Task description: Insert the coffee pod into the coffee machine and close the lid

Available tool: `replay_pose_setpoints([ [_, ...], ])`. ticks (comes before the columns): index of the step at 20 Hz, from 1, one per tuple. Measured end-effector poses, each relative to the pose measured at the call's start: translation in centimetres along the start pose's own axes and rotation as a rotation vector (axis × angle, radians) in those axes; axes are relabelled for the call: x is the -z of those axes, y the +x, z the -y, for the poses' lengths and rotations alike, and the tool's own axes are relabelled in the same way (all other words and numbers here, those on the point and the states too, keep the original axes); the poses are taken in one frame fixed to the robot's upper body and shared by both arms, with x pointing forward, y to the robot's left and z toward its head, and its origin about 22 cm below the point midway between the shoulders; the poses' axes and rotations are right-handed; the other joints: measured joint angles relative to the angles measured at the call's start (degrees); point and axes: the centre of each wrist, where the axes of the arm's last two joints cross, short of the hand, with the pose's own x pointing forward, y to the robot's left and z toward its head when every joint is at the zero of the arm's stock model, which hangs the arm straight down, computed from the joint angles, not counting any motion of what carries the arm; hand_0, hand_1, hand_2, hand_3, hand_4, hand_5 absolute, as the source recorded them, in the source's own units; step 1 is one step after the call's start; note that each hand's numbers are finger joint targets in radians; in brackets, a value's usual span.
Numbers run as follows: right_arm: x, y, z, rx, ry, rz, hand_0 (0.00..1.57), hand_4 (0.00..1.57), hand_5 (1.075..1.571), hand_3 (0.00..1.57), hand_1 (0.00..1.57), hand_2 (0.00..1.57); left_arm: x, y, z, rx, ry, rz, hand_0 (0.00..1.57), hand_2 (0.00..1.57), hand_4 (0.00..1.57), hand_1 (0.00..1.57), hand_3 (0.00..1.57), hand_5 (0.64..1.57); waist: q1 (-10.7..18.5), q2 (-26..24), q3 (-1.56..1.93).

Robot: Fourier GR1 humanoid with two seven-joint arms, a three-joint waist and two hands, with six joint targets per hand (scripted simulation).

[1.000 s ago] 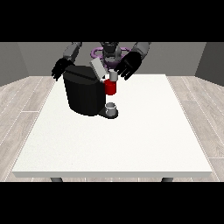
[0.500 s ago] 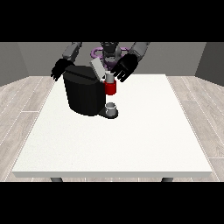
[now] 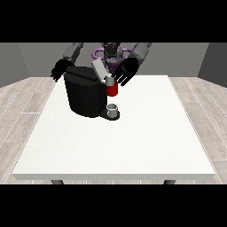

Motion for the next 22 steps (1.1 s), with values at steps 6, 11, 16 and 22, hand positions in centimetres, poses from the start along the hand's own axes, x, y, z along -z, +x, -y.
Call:
replay_pose_setpoints([
  [6,0.22,-0.01,0.56,0.0,-0.009,-0.005,0.0,0.44,1.571,0.0,0.0,0.0,0.15,0.18,-0.11,0.002,-0.02,-0.002,1.23,1.27,0.48,1.23,1.18,1.571,0.4,0.2,0.01],
  [11,0.27,0.01,0.54,-0.004,-0.013,0.005,0.0,0.37,1.571,0.0,0.0,0.0,0.28,0.39,-0.26,0.0,-0.023,0.0,1.21,1.24,0.46,1.21,1.12,1.571,0.5,0.8,0.02],
  [16,0.33,0.14,0.28,-0.002,-0.019,0.001,0.0,0.41,1.571,0.0,0.0,0.0,0.28,0.36,0.01,0.012,-0.03,0.002,1.13,1.17,0.46,1.13,1.0,1.571,0.7,0.5,0.03],
  [22,0.32,-0.19,0.57,-0.003,-0.028,0.002,0.0,0.46,1.571,0.0,0.0,0.0,0.2,0.25,0.05,0.039,-0.038,0.005,1.05,1.12,0.37,1.05,0.95,1.571,1.4,0.4,0.02],
])
